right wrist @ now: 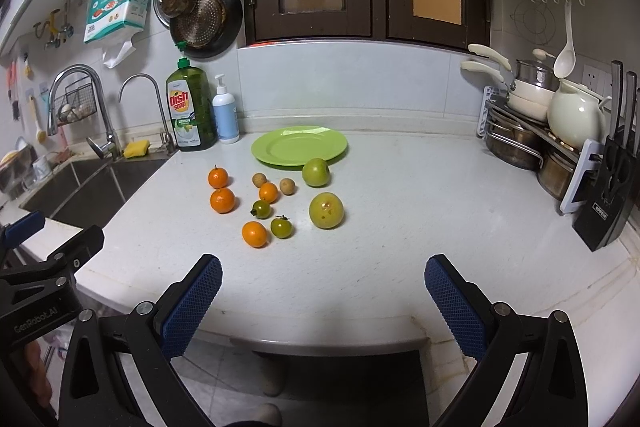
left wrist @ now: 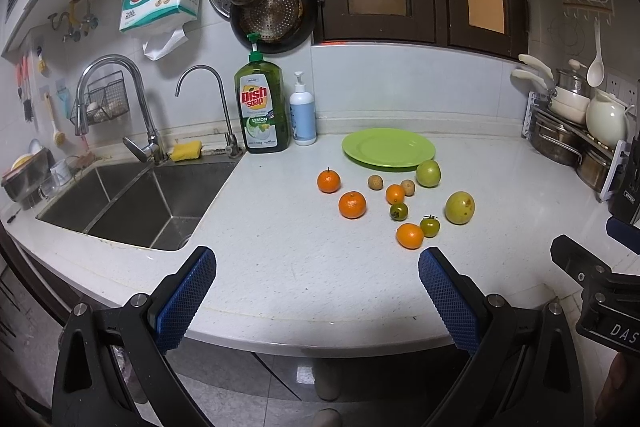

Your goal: Organize fruits

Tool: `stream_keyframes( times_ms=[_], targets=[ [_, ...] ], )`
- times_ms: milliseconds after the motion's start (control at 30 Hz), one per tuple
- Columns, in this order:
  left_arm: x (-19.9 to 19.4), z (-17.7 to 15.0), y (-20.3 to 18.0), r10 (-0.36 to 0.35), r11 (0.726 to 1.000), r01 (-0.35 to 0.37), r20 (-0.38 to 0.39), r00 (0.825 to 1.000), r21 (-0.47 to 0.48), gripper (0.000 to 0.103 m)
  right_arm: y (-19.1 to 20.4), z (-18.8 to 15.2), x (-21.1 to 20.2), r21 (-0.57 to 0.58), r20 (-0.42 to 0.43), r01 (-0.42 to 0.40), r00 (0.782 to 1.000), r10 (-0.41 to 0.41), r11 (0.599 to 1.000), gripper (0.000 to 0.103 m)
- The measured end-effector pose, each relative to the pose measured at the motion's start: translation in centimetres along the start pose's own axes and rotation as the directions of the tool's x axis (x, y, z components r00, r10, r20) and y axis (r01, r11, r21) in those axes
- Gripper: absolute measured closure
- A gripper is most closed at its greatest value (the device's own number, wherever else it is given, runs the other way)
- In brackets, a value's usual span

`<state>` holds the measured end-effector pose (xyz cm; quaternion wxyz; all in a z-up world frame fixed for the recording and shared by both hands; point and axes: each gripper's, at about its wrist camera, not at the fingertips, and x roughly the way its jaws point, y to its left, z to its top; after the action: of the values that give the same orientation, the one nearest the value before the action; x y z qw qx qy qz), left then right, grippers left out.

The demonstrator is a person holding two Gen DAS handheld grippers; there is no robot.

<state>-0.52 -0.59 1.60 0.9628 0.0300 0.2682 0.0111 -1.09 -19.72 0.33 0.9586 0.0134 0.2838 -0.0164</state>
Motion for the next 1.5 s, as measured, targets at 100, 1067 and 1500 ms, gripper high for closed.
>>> stream_keyframes(
  times_ms=[100,1067,1500],
  targets=[
    [0.2,0.0,-0.1,-0.002,1.0,0.002,-0.002,1.0,0.0,0.0,-0.1,0.1,-0.1,-0.001,0.001,-0.001,1.0,0.001,1.0,0.001],
    [9.7,2.9,-1.9,-0.217,0.951,0.219,-0.032,0.976,0.217,0.013,0.5,2.7,7.8,0.037,-0.094,-0.025,0.995,0.029,0.999,0.014],
    [14.9,2.3,-3.3,-0.385,0.848,0.413,-0.15,0.911,0.333,0.027,2.6,2.6,14.2,0.003,-0.229,-0.06,0.972,0.059,0.998,0.045]
  ],
)
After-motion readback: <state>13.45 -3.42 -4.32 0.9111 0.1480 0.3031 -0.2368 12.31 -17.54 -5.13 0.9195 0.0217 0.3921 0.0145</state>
